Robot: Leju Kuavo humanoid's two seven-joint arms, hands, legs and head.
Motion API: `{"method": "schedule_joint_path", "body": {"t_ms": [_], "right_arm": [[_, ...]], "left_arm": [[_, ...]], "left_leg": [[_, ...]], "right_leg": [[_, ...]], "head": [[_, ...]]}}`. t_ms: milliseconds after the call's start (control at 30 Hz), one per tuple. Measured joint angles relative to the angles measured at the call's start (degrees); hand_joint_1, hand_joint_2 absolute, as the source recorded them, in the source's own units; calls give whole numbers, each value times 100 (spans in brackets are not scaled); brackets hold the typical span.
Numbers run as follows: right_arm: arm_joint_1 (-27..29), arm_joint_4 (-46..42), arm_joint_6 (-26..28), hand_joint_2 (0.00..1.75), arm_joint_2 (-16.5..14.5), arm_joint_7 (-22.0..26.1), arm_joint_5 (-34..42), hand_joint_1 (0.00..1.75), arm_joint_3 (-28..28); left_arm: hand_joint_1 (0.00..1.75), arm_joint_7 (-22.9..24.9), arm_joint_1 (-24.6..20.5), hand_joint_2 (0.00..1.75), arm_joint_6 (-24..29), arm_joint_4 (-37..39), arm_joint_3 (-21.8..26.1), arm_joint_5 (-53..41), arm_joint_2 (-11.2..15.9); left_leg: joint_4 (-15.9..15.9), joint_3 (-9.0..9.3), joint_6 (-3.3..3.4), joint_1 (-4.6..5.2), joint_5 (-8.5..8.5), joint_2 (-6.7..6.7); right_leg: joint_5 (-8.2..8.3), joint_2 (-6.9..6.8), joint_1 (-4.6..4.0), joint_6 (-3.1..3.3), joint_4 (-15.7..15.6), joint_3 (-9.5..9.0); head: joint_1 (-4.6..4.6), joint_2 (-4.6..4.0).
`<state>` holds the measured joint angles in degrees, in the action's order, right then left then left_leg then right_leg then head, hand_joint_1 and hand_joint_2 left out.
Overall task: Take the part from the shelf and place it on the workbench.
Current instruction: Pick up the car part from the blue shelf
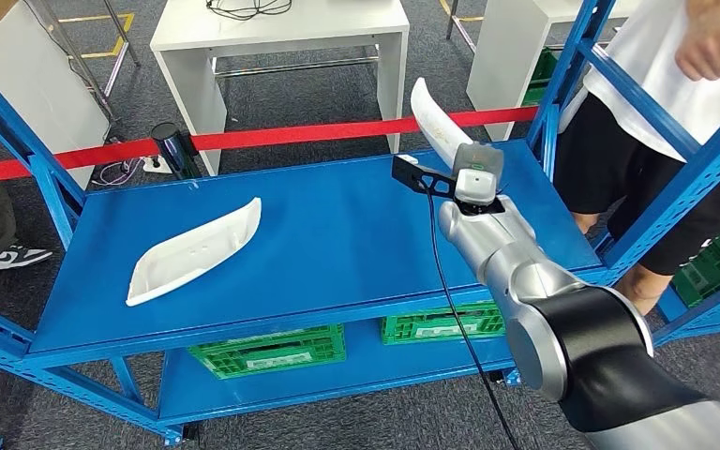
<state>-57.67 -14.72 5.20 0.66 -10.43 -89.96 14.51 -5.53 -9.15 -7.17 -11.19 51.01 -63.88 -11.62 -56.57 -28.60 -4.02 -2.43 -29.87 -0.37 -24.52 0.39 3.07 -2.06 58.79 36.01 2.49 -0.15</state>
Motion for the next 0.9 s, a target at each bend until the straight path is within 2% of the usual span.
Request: {"method": "schedule_joint_path", "body": {"t_ms": [900], "right_arm": [[-1108,-3,-455,175,-156,-173,-4,162,489]], "left_arm": [[0,-8,3,175,0,0,26,167,-84]], "left_leg": [[0,17,0,0,1,-1]], "right_leg": [[0,-1,0,0,0,2]], "head": [[0,0]]}}
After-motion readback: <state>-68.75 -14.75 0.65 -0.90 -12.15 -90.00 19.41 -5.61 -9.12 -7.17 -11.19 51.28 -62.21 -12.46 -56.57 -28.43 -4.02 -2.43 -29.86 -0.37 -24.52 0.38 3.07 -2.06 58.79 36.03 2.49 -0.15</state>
